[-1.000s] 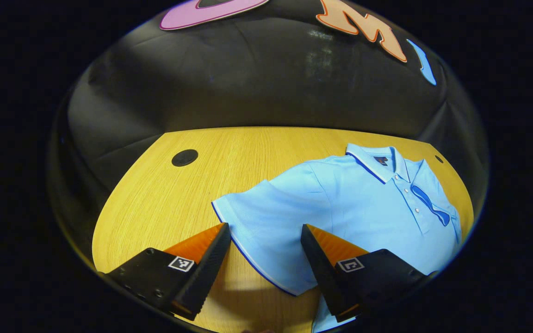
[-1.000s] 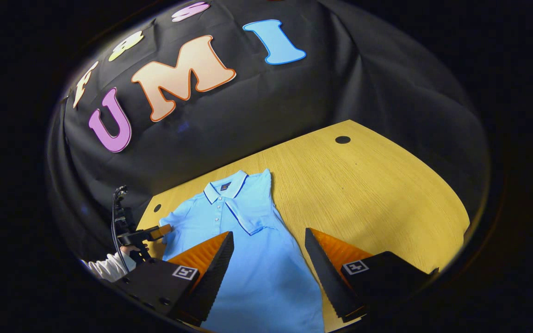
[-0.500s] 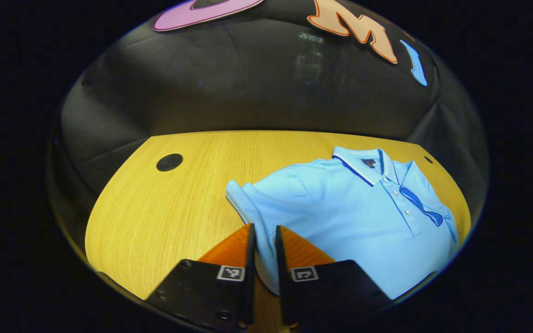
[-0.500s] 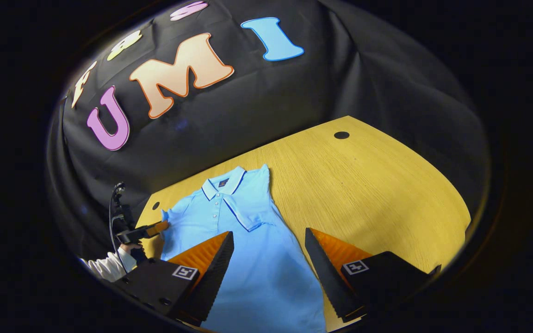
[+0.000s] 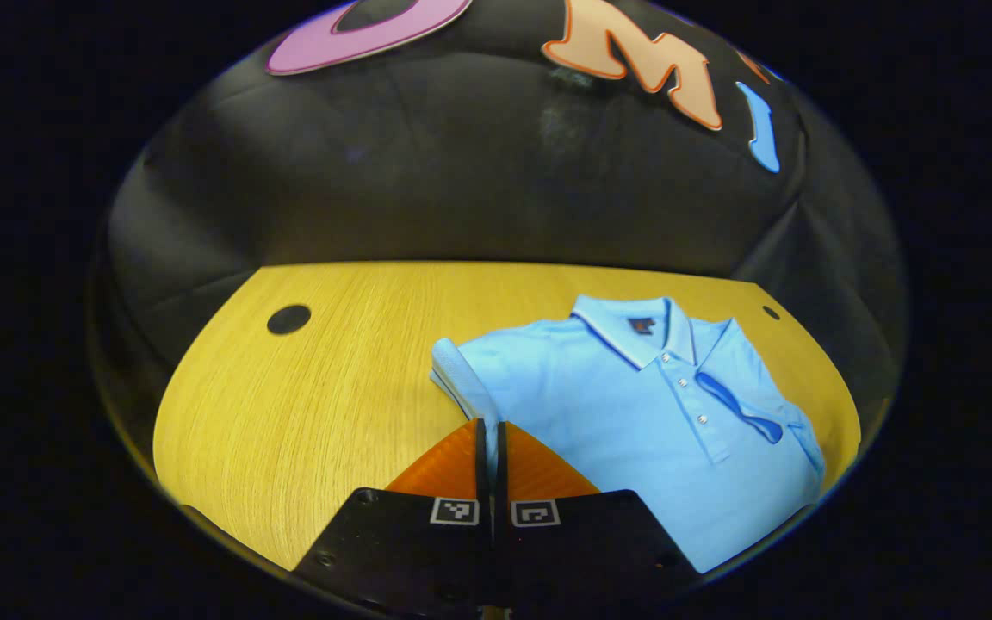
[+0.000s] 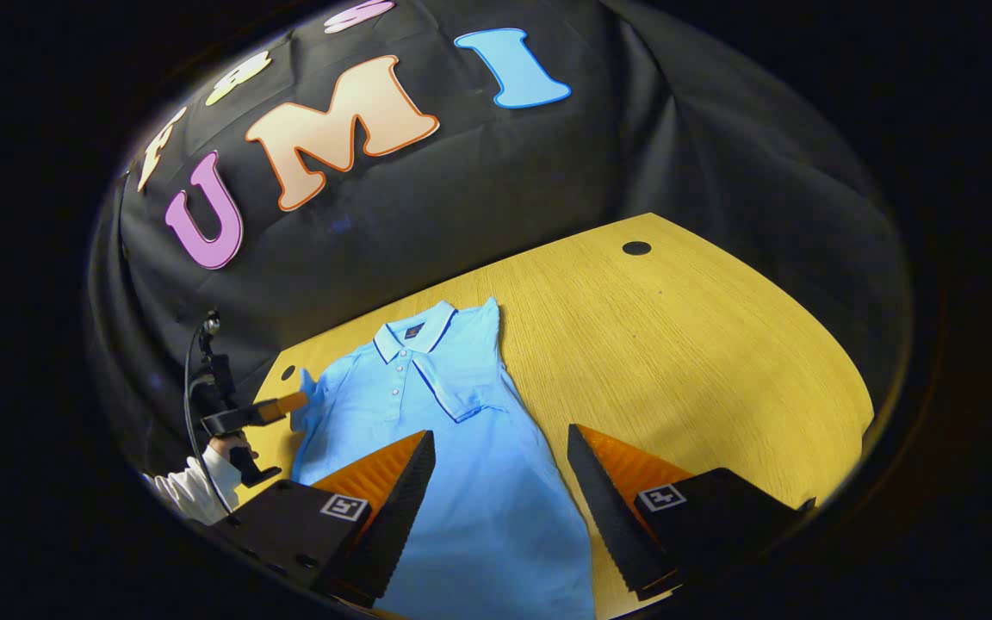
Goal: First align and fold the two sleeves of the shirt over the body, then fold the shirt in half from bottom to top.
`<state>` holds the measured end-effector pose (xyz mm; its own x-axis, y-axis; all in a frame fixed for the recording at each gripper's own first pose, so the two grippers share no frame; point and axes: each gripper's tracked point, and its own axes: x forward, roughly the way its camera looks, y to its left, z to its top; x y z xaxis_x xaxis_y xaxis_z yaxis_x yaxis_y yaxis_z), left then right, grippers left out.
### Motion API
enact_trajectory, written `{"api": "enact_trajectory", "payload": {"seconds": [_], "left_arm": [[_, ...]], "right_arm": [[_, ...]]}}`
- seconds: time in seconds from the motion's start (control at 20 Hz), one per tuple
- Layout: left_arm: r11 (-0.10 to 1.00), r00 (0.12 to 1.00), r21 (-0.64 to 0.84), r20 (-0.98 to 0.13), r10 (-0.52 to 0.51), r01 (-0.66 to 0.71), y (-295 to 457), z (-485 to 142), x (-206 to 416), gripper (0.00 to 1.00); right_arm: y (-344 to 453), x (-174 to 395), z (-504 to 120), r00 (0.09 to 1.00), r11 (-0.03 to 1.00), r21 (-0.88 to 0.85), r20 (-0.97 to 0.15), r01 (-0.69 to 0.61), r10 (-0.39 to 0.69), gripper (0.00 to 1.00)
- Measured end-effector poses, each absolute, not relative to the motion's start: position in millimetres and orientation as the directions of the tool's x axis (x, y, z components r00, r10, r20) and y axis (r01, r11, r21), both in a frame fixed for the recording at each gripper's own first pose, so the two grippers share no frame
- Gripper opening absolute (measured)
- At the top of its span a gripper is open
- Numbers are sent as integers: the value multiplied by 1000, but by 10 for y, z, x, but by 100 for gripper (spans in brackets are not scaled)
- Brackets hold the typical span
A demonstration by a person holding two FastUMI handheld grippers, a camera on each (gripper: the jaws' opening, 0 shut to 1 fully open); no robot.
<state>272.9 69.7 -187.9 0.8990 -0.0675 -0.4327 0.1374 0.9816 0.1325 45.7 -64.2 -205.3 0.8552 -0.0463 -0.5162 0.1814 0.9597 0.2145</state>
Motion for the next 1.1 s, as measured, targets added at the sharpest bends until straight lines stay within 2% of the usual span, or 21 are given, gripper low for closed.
{"api": "enact_trajectory", "payload": {"seconds": [0.1,0.4,0.5,0.65,0.7,0.85,1.1], "left_arm": [[965,907,175,-407,-111,197,307,-1753,2781,0],[927,829,156,-515,-217,340,-621,-2183,2684,2],[922,819,106,-503,-274,373,-841,-2175,2545,29],[921,843,148,-475,-254,361,-814,-2125,2328,96],[922,846,152,-471,-249,356,-785,-2108,2202,94],[938,855,128,-465,-230,321,-649,-2062,1748,96],[969,884,150,-454,-111,198,-270,-2070,807,96]], "right_arm": [[-670,437,-2054,856,963,207,-515,173,-44,97],[-761,330,-2070,864,969,184,-501,167,-54,97],[-783,248,-2079,868,968,182,-493,175,-65,97],[-784,69,-2144,871,964,187,-486,191,-78,98],[-772,-3,-2186,872,963,187,-484,192,-80,97],[-726,-205,-2339,871,968,175,-486,179,-73,97],[-603,-646,-2575,858,986,140,-513,92,-7,97]]}}
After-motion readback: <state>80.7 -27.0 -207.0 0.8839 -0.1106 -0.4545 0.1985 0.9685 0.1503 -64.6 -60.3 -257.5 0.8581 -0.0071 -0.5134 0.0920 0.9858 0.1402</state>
